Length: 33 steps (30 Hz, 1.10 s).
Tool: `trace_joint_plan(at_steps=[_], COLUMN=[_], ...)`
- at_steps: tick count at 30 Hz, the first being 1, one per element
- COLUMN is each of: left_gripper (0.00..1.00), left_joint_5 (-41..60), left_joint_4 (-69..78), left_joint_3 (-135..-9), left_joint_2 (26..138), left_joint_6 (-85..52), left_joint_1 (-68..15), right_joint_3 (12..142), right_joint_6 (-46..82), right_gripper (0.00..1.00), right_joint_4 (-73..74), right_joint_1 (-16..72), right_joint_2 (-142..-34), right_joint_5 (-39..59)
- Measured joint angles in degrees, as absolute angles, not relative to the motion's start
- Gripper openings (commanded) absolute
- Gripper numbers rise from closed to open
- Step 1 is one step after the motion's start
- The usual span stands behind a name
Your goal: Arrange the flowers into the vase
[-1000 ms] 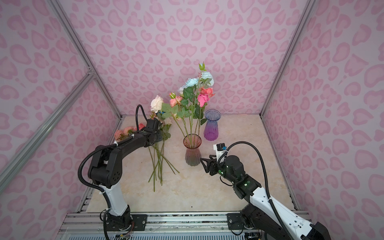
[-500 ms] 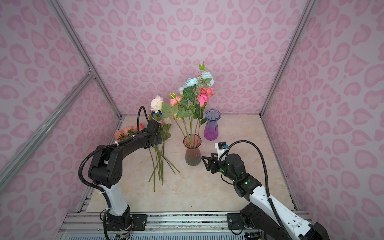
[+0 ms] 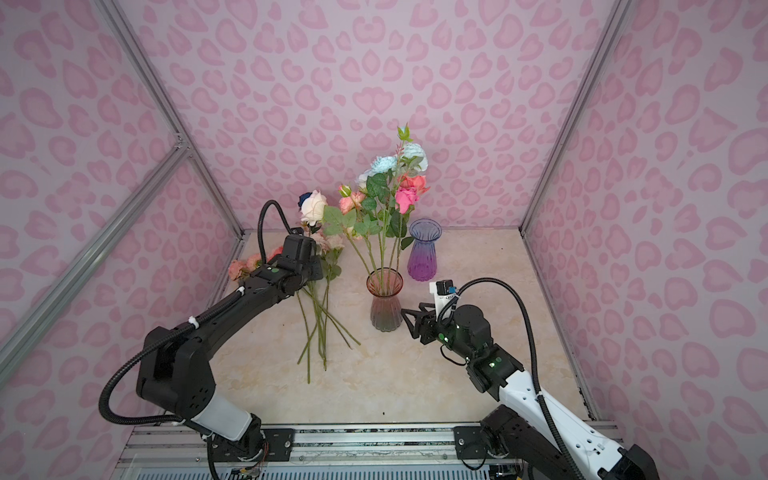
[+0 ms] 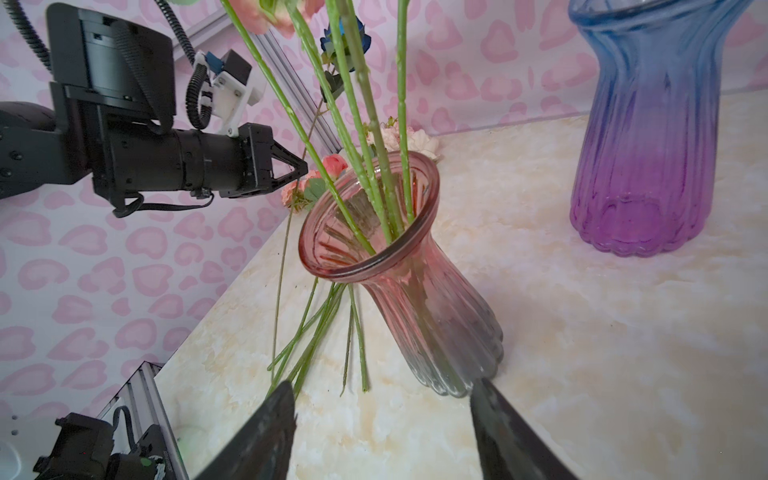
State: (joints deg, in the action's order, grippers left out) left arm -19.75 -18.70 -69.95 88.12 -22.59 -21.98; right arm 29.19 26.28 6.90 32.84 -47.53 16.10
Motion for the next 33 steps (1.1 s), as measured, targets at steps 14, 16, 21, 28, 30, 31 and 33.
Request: trace_joint_plan(at_steps=[14,16,21,28,30,31,33], left_gripper=[0.03,0.03,0.03,0.03,0.03,0.03,0.03], left_joint_5=[-19.8,-16.3,-9.3,-3.4,-2.8,-2.7,-1.8], left_joint_4=[-11.5,-7.8,1.0,13.9,17.5,19.4,22.5], left_joint_3=[-55.9,-53.5,-51.4,-55.5,-58.0,-59.6,-62.7], left_joint_2=[54.9,51.2,45.5,47.9,50.9,52.9,56.8], left_joint_6=[-23.2,-22.1,-18.5,-13.8,-11.6,-10.3,-7.9], left_joint_1=[-22.1,-22.5,-24.4,-31.0,-34.3,-36.1,-38.8], right_joint_3=[31.4,31.3,31.4,33.2,33.5,33.6,33.7], right_joint_6=[26.4,26.4,26.9,26.7,26.4,26.3,26.1], right_gripper=[0.68,0.68,0.68,0.67,0.68,0.68,0.68], right_joint_4=[3.4,3.5,3.5,3.5,3.4,3.4,3.3], right_joint_1=[32.8,32.8,32.8,32.8,32.8,32.8,32.8], right_joint_2=[-43.6,-43.8,-44.5,-44.7,-44.7,-44.7,-44.5], right_joint_5=[14.9,14.6,14.6,14.6,14.6,14.6,14.6])
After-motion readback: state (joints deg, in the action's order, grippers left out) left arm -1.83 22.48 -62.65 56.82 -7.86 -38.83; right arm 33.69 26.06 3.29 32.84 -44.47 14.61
